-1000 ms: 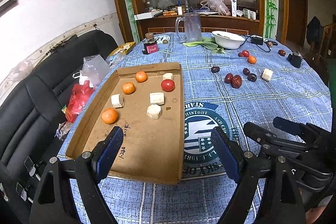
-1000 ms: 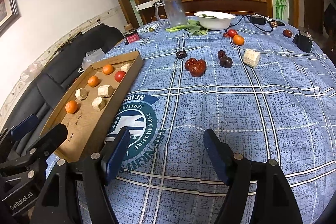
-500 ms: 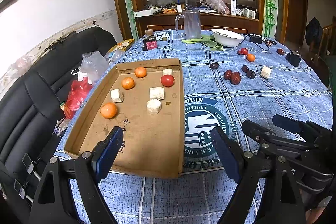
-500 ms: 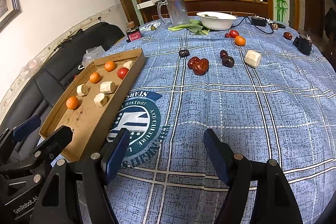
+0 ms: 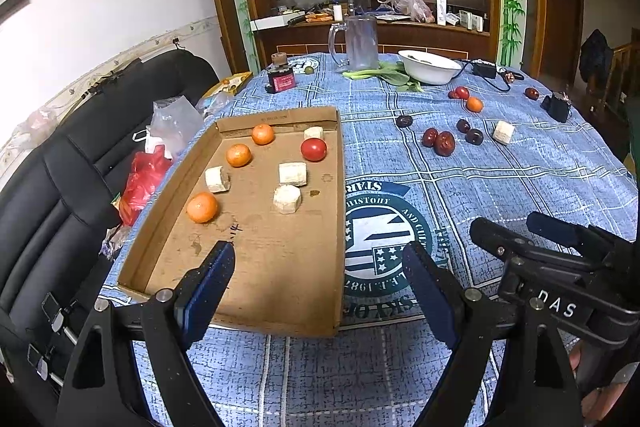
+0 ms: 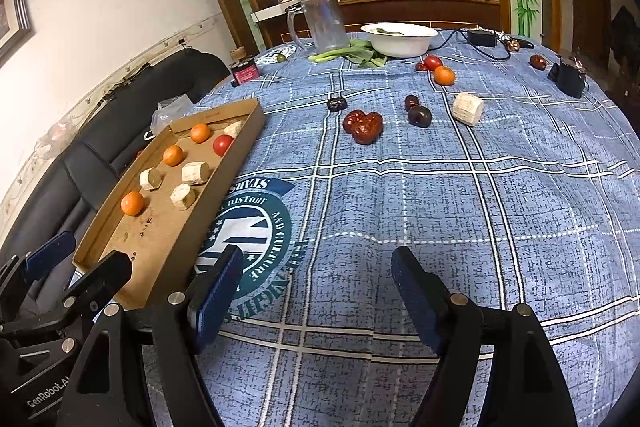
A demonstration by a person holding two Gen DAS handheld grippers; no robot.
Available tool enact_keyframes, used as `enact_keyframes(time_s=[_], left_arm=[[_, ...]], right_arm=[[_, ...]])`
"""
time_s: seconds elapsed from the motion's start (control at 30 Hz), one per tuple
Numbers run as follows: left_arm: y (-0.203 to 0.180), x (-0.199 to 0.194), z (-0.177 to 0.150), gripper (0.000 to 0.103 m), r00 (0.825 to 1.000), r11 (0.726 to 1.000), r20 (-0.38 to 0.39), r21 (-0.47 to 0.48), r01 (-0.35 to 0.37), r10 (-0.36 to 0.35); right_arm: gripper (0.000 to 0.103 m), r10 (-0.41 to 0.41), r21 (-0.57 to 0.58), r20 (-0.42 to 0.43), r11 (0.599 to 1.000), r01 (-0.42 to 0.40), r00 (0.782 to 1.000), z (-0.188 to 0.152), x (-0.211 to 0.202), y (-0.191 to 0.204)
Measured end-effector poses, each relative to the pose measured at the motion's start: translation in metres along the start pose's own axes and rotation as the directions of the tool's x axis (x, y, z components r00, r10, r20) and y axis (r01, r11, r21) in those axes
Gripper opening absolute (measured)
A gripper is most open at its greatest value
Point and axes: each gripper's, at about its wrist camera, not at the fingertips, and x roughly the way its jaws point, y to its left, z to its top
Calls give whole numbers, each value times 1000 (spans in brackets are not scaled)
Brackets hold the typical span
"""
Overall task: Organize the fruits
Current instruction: 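Grasp a red date with the left gripper while the right gripper grasps a beige cube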
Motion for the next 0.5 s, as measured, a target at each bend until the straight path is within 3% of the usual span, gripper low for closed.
enact_keyframes(time_s=[0.3, 0.5], left_arm=[[-6, 15, 6, 85, 1000, 1000, -28, 22, 5, -5], [-12, 26, 17, 85, 998, 999, -45, 34, 39, -37]], right_arm=[[80, -22, 37, 8, 999, 22, 1000, 8, -1, -23], [81, -89, 92, 27, 992, 86, 996, 21, -11, -64]])
